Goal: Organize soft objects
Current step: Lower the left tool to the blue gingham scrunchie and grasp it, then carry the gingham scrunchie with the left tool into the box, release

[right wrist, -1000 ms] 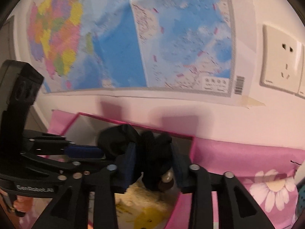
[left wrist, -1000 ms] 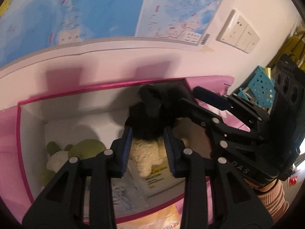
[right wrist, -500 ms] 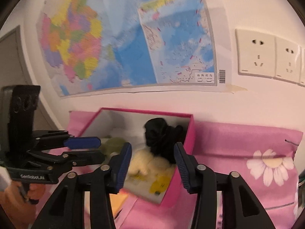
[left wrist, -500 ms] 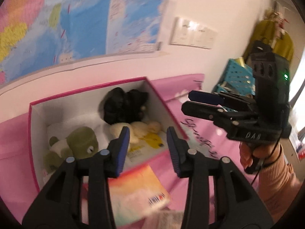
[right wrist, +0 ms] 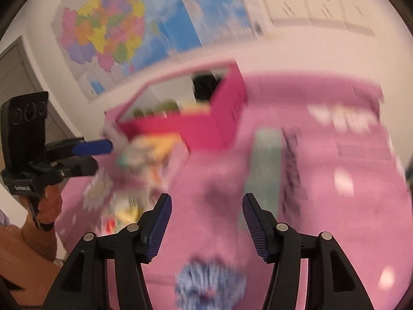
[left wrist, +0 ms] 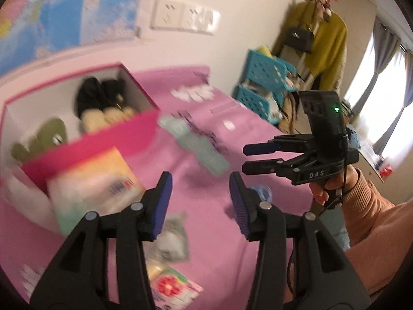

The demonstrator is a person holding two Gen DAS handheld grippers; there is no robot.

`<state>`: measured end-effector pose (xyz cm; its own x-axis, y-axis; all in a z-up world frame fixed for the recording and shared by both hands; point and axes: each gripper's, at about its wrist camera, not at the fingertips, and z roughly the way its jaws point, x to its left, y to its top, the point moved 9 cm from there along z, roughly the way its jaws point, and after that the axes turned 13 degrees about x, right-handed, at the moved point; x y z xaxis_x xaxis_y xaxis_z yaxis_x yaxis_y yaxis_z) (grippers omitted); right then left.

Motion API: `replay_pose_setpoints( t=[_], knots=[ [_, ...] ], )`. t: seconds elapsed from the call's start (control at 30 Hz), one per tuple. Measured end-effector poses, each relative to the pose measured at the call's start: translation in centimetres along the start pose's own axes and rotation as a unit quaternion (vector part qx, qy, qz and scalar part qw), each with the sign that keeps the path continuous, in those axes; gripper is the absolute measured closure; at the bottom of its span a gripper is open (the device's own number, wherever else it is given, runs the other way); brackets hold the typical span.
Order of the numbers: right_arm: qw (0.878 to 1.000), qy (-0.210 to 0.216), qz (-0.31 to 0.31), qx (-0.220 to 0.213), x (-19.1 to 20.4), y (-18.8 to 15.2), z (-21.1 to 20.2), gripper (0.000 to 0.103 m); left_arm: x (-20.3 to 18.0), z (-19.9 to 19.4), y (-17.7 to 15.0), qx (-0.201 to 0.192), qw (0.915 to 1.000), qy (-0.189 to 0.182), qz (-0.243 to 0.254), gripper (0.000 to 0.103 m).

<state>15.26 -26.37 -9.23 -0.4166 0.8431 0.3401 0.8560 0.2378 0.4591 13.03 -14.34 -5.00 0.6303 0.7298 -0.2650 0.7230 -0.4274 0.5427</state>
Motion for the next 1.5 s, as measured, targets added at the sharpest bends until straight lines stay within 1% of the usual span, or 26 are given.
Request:
replay_pose_setpoints(
  t=[0.17,0.23,0.3,0.37,0.43,0.5,0.53,0.57,0.6,0.63,0.67,0.77,0.83,0.9,0.93,0.97,1.0,1.13,1.23,1.33,1.37,1.5],
  knots=[
    [0.998,-0.007,0.044,0.041,-1.9,-5.3,1.2,0.045,-2.4,3.2,-2.7,0.046,0.9982,-0.038,0.005,0.055],
    [0.997,-0.006,0.053,0.047,-2.3,-6.1,1.4,0.045,-3.4,4.5,-3.5,0.063,0.9966,-0.054,0.005,0.055],
    [0.997,-0.005,0.057,0.052,-2.3,-6.9,1.7,0.045,-4.2,6.1,-4.3,0.084,0.9946,-0.060,0.006,0.055],
    [0.997,-0.010,0.054,0.052,-2.0,-7.4,1.7,0.045,-4.9,7.2,-4.8,0.097,0.9931,-0.065,0.008,0.055],
    [0.997,-0.002,0.054,0.053,-1.8,-7.6,2.0,0.045,-5.2,8.3,-5.1,0.111,0.9908,-0.078,0.003,0.055],
    [0.997,0.000,0.053,0.054,-1.7,-7.7,2.2,0.048,-5.4,9.5,-5.4,0.125,0.9889,-0.079,-0.005,0.055],
    [0.997,0.002,0.052,0.055,-1.6,-7.8,2.4,0.054,-5.4,10.0,-5.5,0.130,0.9884,-0.078,-0.009,0.055],
    [0.997,0.002,0.050,0.055,-1.4,-7.9,2.5,0.063,-5.4,10.2,-5.6,0.132,0.9880,-0.079,-0.012,0.055],
    [0.997,-0.001,0.048,0.053,-1.2,-8.0,2.6,0.067,-5.5,10.4,-5.6,0.134,0.9875,-0.082,-0.015,0.055],
    [0.998,0.000,0.048,0.052,-1.2,-7.9,2.6,0.074,-5.6,10.6,-5.6,0.135,0.9872,-0.084,-0.017,0.055],
    [0.998,0.001,0.048,0.050,-1.1,-7.9,2.6,0.080,-5.6,10.7,-5.5,0.134,0.9869,-0.088,-0.019,0.055],
    [0.998,0.004,0.041,0.040,-0.6,-7.5,2.2,0.089,-5.7,10.8,-5.1,0.131,0.9863,-0.097,-0.028,0.055],
    [0.999,0.015,0.034,0.027,0.2,-6.8,1.6,0.089,-5.7,10.5,-4.6,0.123,0.9863,-0.105,-0.031,0.056],
    [0.999,0.022,0.024,0.016,1.0,-6.2,1.0,0.090,-5.6,10.0,-4.2,0.114,0.9872,-0.106,-0.033,0.060],
    [1.000,0.023,0.018,0.011,1.5,-5.8,0.7,0.090,-5.4,9.4,-3.9,0.106,0.9878,-0.109,-0.034,0.067],
    [1.000,0.023,0.010,0.004,2.0,-5.2,0.2,0.091,-5.2,9.0,-3.6,0.100,0.9886,-0.108,-0.034,0.070],
    [1.000,0.023,0.004,-0.002,2.3,-4.7,-0.1,0.091,-5.1,8.4,-3.4,0.096,0.9890,-0.108,-0.034,0.071],
    [0.998,0.037,-0.025,-0.032,4.1,-2.0,-1.7,0.091,-4.0,5.4,-1.6,0.057,0.9929,-0.098,-0.035,0.072],
    [0.996,0.051,-0.043,-0.051,5.3,0.3,-2.2,0.091,-2.9,3.3,-0.2,0.032,0.9955,-0.082,-0.036,0.072],
    [0.994,0.057,-0.062,-0.065,6.4,2.4,-2.6,0.091,-1.8,2.0,1.1,0.017,0.9966,-0.070,-0.038,0.072],
    [0.994,0.057,-0.069,-0.071,6.8,3.3,-2.7,0.091,-1.1,1.5,1.7,0.011,0.9974,-0.059,-0.040,0.072],
    [0.991,0.056,-0.087,-0.083,7.7,6.2,-2.6,0.091,1.0,0.1,3.4,-0.004,0.9980,-0.040,-0.049,0.072]
  ],
)
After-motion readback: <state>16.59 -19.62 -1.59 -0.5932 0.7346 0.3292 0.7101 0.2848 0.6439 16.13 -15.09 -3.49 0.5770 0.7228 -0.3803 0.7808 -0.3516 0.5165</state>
